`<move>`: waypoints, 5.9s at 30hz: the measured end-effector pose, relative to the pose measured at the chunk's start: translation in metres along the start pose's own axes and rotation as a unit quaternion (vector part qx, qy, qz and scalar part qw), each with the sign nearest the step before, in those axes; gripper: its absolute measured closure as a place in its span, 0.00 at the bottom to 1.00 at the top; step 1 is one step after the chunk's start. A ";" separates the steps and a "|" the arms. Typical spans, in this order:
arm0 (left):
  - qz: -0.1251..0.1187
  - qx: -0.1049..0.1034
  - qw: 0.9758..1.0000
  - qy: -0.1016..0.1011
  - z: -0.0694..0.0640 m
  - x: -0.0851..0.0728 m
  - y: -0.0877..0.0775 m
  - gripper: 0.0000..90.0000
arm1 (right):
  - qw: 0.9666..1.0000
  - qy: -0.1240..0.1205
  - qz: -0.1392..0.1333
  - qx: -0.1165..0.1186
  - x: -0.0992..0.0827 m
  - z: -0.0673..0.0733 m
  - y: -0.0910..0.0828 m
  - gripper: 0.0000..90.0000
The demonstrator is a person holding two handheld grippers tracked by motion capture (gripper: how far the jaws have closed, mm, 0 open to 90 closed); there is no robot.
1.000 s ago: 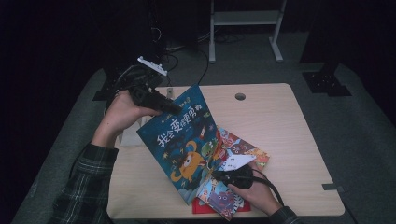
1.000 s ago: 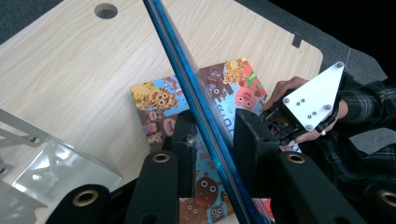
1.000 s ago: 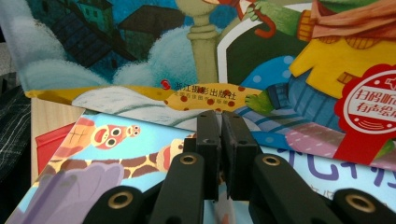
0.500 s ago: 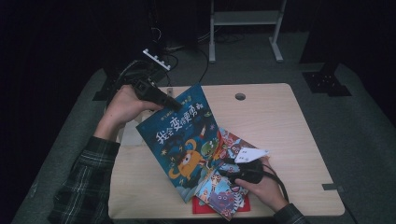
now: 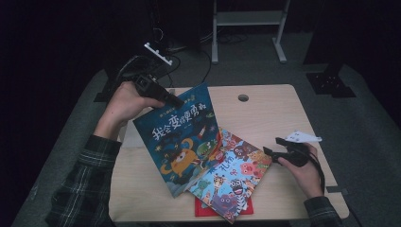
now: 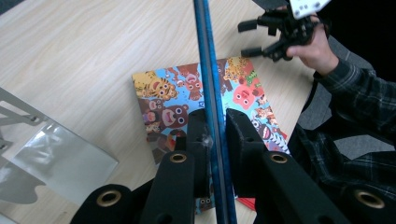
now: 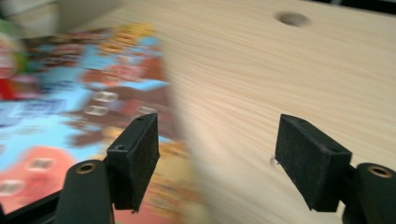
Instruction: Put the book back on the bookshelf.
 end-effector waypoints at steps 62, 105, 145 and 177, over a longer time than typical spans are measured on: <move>-0.082 0.099 0.991 -0.042 0.012 -0.052 -0.101 0.92 | 0.989 0.026 0.103 -0.104 -0.037 -0.047 0.027 0.14; -0.114 0.194 0.955 -0.190 0.076 -0.160 -0.167 0.92 | 0.989 0.027 0.103 -0.105 -0.037 -0.048 0.027 0.14; -0.146 0.257 0.921 -0.253 0.148 -0.115 -0.163 0.92 | 0.989 0.027 0.103 -0.105 -0.037 -0.048 0.027 0.14; -0.161 0.281 0.917 -0.232 0.156 -0.121 -0.178 0.74 | 0.989 0.027 0.103 -0.104 -0.037 -0.048 0.027 0.14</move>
Point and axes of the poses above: each handheld gripper's, and its own axes: y roughly forward along the jaws, x roughly out of its top, z roughly to its left, the point moved 7 cm from there along y, roughly forward along the jaws, and after that the axes turned 13 degrees about -x, right-handed, at the moved point
